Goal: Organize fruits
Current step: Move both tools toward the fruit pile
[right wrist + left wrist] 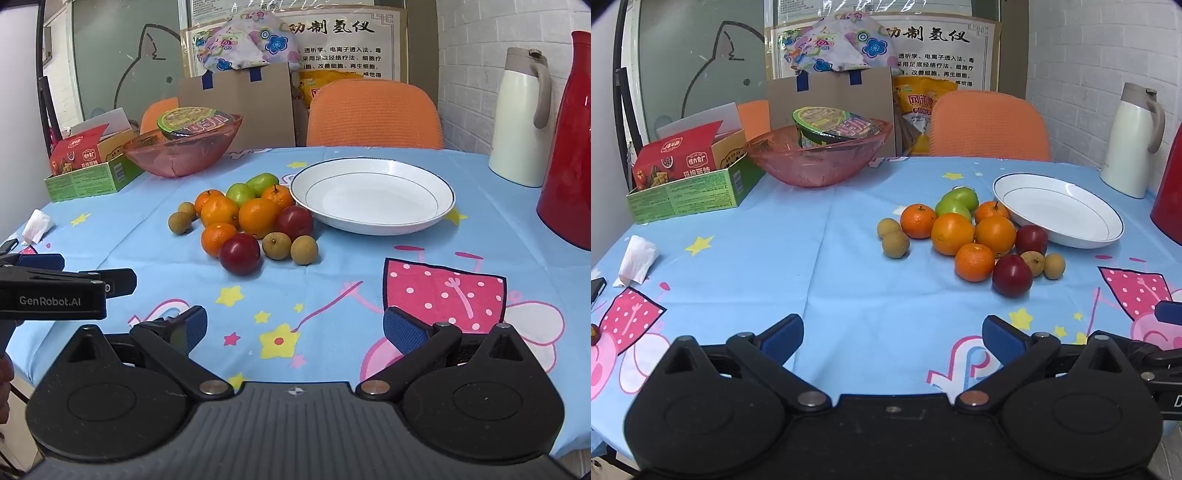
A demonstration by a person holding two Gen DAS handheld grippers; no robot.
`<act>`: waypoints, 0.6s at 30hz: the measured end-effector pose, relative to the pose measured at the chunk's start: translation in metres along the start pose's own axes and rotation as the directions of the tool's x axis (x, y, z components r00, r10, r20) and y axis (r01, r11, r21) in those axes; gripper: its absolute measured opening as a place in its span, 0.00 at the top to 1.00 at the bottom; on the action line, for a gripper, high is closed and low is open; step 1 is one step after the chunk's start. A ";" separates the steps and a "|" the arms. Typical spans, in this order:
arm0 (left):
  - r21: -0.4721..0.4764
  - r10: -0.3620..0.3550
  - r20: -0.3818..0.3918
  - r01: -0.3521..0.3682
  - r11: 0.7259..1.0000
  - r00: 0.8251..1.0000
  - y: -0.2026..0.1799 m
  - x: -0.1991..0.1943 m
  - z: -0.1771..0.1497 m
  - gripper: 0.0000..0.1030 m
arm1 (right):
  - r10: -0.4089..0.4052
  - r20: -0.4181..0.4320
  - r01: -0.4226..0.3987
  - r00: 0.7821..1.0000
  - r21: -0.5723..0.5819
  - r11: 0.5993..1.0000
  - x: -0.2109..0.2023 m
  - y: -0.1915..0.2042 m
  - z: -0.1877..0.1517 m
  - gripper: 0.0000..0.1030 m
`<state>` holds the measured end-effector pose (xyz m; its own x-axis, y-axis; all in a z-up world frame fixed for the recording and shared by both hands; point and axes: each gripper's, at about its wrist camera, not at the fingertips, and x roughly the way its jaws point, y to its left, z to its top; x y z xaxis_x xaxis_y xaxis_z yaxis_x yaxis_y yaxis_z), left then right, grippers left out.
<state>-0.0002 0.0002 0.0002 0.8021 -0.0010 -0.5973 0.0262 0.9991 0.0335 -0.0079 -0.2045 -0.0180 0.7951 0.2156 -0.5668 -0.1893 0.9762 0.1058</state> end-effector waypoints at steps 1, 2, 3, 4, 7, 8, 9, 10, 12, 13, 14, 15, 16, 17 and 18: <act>0.001 0.000 0.000 0.000 1.000 1.000 0.000 0.000 0.000 0.00 | 0.004 0.000 -0.004 1.000 0.001 1.000 0.000 0.000 0.000 0.00; 0.001 0.001 0.001 -0.001 1.000 1.000 0.000 0.000 0.000 0.00 | 0.009 0.001 -0.009 1.000 0.000 1.000 0.000 0.000 0.000 0.00; 0.002 0.002 -0.003 -0.002 1.000 1.000 0.000 0.000 0.000 0.00 | 0.012 0.001 -0.012 1.000 -0.004 1.000 -0.001 0.000 0.000 0.00; 0.003 0.002 -0.004 -0.002 1.000 1.000 0.000 0.000 0.000 0.00 | 0.012 0.000 -0.012 1.000 -0.008 1.000 -0.001 0.001 0.000 0.00; 0.003 0.000 -0.004 0.000 1.000 1.000 0.000 0.001 0.000 0.00 | 0.016 -0.002 -0.016 1.000 -0.013 1.000 -0.001 0.002 0.000 0.00; 0.004 0.000 -0.005 0.000 1.000 1.000 0.001 0.001 0.000 0.00 | 0.019 -0.003 -0.019 1.000 -0.014 1.000 0.000 0.002 0.000 0.00; 0.003 0.001 -0.004 -0.001 1.000 1.000 0.001 0.001 0.000 0.00 | 0.022 -0.003 -0.022 1.000 -0.017 1.000 -0.003 0.004 -0.002 0.00; 0.003 0.007 0.000 -0.007 1.000 1.000 0.002 0.000 0.001 0.00 | 0.013 -0.002 -0.013 1.000 -0.004 1.000 -0.001 0.001 0.001 0.00; 0.001 0.008 0.000 -0.008 1.000 1.000 0.002 0.000 0.001 0.00 | 0.017 -0.003 -0.017 1.000 -0.008 1.000 0.000 0.001 0.000 0.00; -0.001 0.008 0.000 -0.008 1.000 1.000 0.002 0.001 0.001 0.00 | 0.018 -0.003 -0.018 1.000 -0.011 1.000 0.000 0.002 0.000 0.00; -0.002 0.008 -0.001 -0.008 1.000 1.000 0.002 0.001 0.001 0.00 | 0.007 -0.003 -0.007 1.000 -0.013 1.000 0.000 0.006 -0.001 0.00; -0.005 0.007 0.000 -0.007 1.000 1.000 0.002 0.000 0.000 0.00 | 0.006 -0.002 -0.006 1.000 -0.015 1.000 0.000 0.007 -0.001 0.00; -0.009 0.006 0.001 -0.006 1.000 1.000 0.003 0.000 -0.001 0.00 | 0.006 -0.002 -0.006 1.000 -0.017 1.000 0.000 0.007 -0.001 0.00; -0.014 0.004 0.002 -0.004 1.000 1.000 0.004 0.001 -0.001 0.00 | 0.005 -0.004 -0.006 1.000 -0.018 1.000 0.001 0.008 -0.001 0.00; -0.016 0.003 0.003 -0.003 1.000 1.000 0.005 0.001 -0.001 0.00 | 0.006 -0.005 -0.006 1.000 -0.021 1.000 0.001 0.009 -0.001 0.00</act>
<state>-0.0003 0.0048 -0.0011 0.8041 0.0023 -0.5945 0.0142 0.9996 0.0231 -0.0089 -0.1956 -0.0182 0.7911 0.2211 -0.5703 -0.2058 0.9742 0.0923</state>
